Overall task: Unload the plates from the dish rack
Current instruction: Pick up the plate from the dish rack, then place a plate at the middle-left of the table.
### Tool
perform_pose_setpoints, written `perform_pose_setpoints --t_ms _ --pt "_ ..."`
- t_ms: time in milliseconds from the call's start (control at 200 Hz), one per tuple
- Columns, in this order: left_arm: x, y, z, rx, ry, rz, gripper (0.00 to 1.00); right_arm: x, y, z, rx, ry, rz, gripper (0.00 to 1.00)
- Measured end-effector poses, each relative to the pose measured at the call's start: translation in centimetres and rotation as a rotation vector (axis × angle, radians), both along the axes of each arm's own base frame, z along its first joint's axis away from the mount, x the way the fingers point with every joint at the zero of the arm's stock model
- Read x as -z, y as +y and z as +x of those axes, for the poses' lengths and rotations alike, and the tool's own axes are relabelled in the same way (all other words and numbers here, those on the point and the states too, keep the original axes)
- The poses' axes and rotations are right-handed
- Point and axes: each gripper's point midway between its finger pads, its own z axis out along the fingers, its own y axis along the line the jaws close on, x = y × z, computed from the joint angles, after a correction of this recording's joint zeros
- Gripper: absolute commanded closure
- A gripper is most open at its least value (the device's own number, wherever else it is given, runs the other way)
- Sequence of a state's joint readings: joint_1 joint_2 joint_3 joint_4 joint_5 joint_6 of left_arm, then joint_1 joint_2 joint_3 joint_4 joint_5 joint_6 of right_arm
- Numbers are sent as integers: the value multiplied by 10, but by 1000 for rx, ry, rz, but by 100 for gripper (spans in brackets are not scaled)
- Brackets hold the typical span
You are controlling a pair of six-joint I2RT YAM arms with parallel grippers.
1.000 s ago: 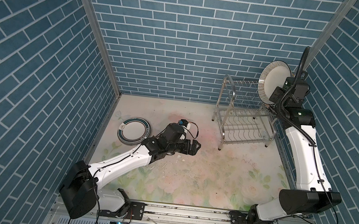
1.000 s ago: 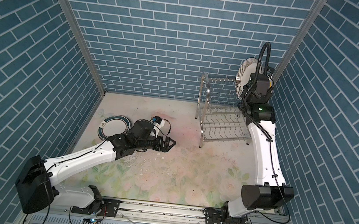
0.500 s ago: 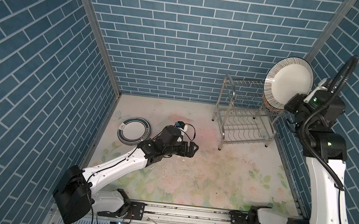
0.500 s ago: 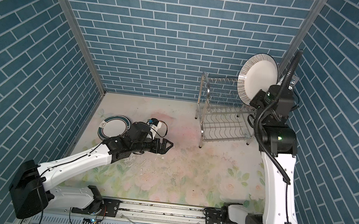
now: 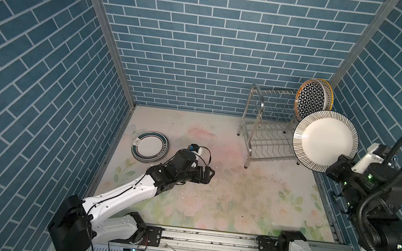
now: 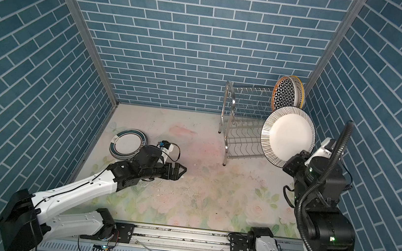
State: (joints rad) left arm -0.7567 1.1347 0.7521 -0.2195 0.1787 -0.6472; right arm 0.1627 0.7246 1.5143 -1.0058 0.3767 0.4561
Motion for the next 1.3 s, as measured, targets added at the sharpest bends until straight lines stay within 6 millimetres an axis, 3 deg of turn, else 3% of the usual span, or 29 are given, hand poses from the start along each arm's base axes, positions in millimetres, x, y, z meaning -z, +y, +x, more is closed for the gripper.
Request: perform_pose_setpoints --t_ms 160,500,655,1015,1150,1300 --pt "8 3 -4 -5 21 5 1 46 7 -26 -50 101 46 100" --pt "49 22 -25 -28 101 41 1 164 48 -34 -204 410 219 100" --pt "52 26 -29 -39 108 30 1 190 68 -38 -282 479 310 100" --pt "69 40 -42 -101 150 -11 1 268 120 -21 -429 696 535 100" --pt "62 37 -41 -111 145 -56 1 286 141 -9 -486 735 556 100" --pt "56 33 -38 -112 136 -90 1 304 179 1 -593 791 529 100"
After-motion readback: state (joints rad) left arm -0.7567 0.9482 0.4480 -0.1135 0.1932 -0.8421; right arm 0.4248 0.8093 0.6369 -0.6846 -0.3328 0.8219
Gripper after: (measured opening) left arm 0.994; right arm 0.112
